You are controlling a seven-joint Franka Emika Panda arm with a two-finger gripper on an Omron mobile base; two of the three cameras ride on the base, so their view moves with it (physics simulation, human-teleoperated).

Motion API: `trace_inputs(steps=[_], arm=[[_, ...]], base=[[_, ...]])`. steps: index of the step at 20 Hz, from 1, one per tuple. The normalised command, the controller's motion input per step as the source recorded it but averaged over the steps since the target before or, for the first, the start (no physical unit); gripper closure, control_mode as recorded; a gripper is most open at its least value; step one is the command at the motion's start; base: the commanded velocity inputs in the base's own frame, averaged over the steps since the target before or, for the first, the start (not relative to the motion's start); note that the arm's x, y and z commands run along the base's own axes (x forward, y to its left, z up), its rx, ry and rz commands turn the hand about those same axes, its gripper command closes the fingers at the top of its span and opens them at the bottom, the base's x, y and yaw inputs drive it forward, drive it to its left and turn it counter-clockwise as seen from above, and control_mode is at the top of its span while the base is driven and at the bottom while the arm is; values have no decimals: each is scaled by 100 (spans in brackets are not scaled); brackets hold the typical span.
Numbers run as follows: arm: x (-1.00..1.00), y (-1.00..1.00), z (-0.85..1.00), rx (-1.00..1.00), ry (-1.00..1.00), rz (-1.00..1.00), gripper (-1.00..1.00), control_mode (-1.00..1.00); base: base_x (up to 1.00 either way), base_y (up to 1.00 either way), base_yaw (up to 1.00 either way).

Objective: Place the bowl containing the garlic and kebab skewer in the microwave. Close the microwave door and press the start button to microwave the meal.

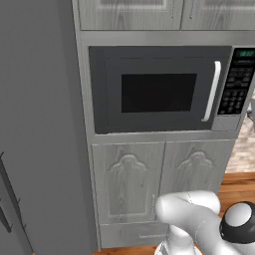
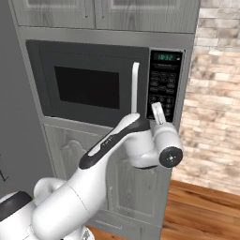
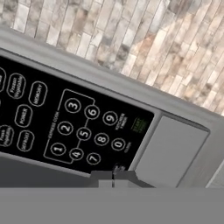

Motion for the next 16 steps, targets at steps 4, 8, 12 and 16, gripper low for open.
trace_inputs(steps=[4, 8, 12, 16], arm=[[15, -1, -13, 0, 0, 0, 100, -100], [23, 0, -6, 0, 0, 0, 100, -100], [30, 0, -8, 0, 0, 0, 100, -100], [27, 0, -19, 0, 0, 0, 100, -100]], base=[[0, 0, 0], [0, 0, 0], [0, 0, 0], [0, 0, 0]])
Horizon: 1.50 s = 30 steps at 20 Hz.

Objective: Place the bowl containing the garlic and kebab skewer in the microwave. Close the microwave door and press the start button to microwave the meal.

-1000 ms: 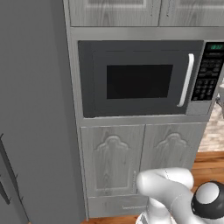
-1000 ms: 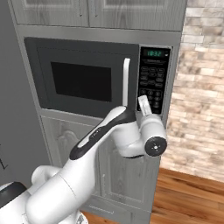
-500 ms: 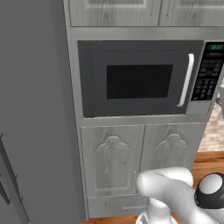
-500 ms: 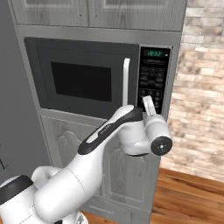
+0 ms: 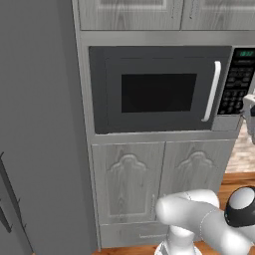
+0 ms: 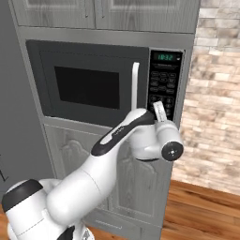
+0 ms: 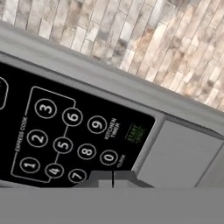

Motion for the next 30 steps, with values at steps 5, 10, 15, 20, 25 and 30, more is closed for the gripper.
trace_inputs(steps=[5, 10, 15, 20, 25, 30], arm=[[26, -3, -18, 0, 0, 0, 100, -100], [21, -21, -12, 0, 0, 0, 100, -100], [14, -26, -11, 0, 0, 0, 100, -100], [17, -16, -5, 0, 0, 0, 100, -100], [29, -1, -3, 0, 0, -2, 100, -100], [36, 0, 2, 0, 6, -7, 100, -100]], base=[[0, 0, 0], [0, 0, 0], [0, 0, 0], [0, 0, 0], [0, 0, 0], [0, 0, 0]])
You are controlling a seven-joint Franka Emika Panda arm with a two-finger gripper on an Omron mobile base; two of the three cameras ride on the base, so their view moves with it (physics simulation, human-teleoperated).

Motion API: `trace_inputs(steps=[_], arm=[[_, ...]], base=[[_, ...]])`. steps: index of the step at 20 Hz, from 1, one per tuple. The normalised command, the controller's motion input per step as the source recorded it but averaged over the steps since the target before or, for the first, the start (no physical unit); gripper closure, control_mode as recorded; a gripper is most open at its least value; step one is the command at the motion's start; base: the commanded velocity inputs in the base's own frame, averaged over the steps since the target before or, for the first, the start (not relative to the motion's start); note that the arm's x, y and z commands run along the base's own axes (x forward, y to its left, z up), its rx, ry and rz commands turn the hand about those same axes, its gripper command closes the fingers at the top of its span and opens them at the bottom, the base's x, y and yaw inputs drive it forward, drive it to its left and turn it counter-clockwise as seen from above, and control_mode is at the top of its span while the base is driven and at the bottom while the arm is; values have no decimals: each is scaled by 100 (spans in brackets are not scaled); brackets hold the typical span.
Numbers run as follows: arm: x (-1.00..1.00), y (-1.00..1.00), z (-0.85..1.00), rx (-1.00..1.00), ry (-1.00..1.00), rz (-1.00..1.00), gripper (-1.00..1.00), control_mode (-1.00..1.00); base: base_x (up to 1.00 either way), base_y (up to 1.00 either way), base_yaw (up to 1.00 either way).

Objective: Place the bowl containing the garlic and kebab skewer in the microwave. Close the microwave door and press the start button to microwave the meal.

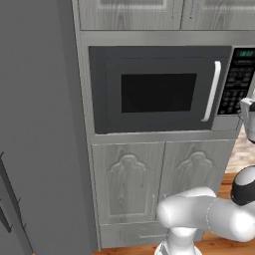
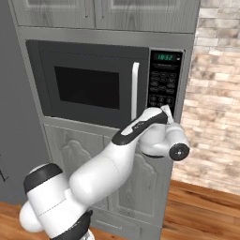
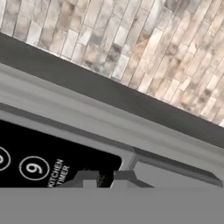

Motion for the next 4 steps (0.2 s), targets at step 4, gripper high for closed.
trace_inputs(steps=[4], arm=[[47, 4, 22, -1, 22, -13, 100, -100]], base=[[0, 0, 0]])
